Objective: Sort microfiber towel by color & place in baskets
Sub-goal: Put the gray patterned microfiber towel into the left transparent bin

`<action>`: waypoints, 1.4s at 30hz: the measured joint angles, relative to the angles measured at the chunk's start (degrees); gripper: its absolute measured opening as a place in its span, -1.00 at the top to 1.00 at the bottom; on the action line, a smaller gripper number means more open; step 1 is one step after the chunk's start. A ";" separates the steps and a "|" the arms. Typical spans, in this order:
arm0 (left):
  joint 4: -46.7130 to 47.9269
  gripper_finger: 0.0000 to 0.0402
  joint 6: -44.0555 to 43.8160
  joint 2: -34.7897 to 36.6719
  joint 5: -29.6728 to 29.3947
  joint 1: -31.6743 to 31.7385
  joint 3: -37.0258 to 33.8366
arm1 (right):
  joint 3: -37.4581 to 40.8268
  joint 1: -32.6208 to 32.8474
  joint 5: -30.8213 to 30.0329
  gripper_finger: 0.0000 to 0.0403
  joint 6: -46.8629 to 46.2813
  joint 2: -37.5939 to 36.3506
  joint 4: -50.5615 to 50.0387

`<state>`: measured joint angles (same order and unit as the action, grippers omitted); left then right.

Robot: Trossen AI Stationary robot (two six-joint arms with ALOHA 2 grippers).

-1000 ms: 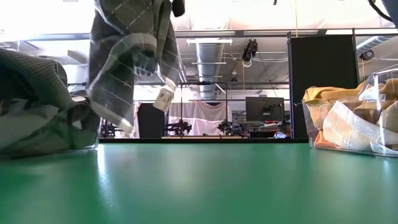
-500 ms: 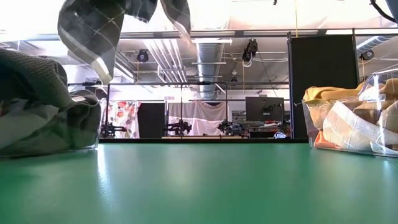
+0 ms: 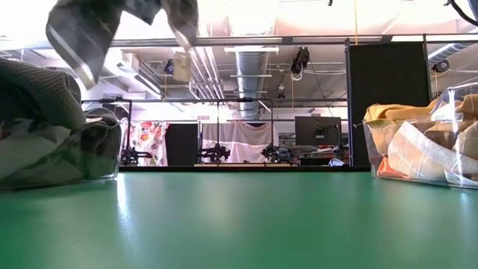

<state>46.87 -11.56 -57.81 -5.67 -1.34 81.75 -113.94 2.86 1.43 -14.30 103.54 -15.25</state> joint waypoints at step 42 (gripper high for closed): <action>41.29 0.98 -57.36 -9.87 -60.14 -28.72 -1.45 | 0.19 -3.22 -11.27 -0.01 0.40 -8.61 -28.41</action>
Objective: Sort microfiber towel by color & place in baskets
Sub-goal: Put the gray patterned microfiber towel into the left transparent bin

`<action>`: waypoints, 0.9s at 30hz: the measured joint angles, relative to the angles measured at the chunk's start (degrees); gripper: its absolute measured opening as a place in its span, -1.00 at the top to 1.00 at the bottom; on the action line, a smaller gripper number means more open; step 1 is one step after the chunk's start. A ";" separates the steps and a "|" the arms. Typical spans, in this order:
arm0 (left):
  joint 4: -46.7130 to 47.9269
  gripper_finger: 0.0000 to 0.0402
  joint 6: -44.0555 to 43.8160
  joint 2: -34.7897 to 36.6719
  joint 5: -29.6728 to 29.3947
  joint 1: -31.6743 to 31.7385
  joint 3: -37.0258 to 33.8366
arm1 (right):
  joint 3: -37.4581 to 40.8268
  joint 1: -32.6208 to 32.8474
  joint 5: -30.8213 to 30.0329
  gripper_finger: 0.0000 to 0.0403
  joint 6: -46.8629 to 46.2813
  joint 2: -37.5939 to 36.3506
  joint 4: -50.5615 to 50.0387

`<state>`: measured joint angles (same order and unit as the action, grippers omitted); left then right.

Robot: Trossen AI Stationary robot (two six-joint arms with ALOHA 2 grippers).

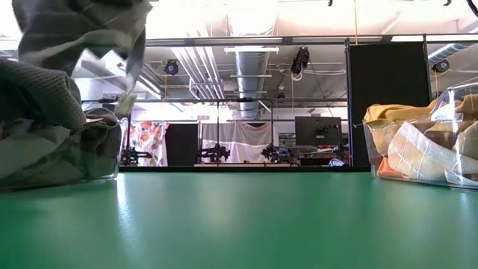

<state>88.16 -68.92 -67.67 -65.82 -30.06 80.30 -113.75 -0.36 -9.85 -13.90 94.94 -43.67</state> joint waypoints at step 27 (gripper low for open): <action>-23.45 0.97 -35.81 12.03 59.84 1.95 -34.81 | 0.31 2.42 0.37 0.07 -7.90 0.07 -5.80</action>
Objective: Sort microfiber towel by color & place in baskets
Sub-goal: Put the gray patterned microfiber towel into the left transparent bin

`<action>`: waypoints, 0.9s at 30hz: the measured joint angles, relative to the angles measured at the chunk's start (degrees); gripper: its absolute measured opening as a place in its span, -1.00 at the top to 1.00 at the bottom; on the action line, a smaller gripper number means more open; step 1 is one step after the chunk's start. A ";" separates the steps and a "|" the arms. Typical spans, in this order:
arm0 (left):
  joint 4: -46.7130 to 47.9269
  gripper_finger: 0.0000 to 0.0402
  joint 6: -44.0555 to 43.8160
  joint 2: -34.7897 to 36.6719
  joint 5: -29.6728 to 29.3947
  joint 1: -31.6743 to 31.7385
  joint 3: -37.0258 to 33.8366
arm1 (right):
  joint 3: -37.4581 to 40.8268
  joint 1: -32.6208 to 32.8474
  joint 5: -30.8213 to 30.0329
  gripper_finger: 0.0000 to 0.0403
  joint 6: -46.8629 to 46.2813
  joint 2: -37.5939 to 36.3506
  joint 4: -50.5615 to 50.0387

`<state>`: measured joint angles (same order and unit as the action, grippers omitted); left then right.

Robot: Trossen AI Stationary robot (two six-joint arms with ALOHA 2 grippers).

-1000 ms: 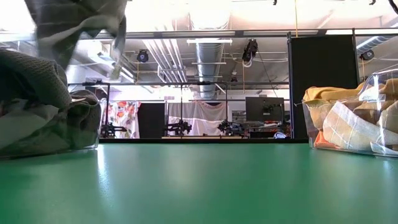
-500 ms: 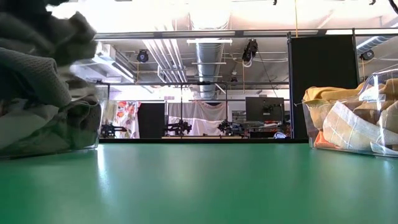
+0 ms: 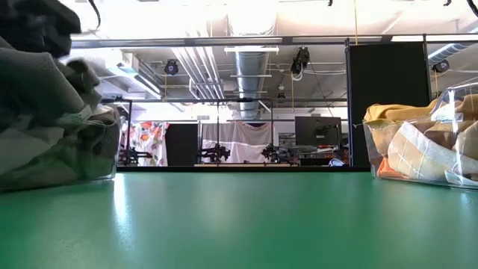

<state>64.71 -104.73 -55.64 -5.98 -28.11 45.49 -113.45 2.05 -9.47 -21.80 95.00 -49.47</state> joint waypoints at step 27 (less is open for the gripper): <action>-15.32 0.60 35.20 -6.51 14.86 40.31 -17.25 | 0.33 3.68 0.54 -0.27 1.43 0.00 -3.12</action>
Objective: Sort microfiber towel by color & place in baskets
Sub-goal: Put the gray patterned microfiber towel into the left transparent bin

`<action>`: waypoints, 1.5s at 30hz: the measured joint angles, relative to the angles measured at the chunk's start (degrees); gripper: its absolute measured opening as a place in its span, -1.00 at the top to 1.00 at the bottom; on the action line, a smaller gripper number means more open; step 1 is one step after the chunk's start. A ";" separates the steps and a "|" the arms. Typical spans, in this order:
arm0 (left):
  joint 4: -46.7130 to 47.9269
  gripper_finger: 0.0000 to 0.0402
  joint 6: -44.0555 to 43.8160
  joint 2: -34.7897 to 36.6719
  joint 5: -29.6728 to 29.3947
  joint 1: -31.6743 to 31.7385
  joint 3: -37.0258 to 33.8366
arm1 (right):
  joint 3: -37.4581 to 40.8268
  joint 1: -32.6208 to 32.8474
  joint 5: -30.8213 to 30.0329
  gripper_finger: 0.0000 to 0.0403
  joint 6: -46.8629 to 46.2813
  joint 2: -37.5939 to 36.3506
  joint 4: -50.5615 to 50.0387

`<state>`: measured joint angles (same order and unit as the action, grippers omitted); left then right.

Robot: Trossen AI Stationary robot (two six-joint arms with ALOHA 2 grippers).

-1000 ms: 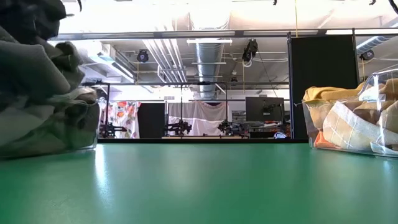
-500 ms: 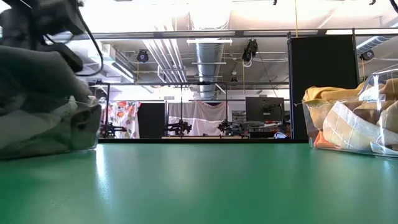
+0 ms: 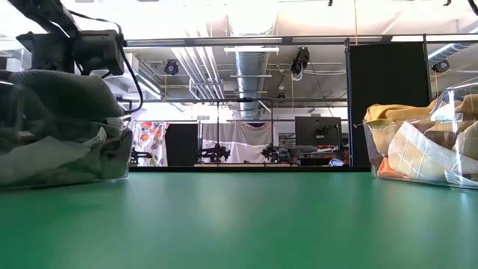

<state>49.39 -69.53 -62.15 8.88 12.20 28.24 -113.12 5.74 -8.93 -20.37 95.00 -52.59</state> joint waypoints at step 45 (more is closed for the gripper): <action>12.19 -0.15 83.34 -2.09 -17.07 -5.90 11.67 | 1.94 0.00 -0.16 -0.76 -5.15 0.02 -11.45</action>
<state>61.58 13.81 -64.24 -8.19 6.30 39.91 -111.18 5.74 -9.10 -25.52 95.02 -64.04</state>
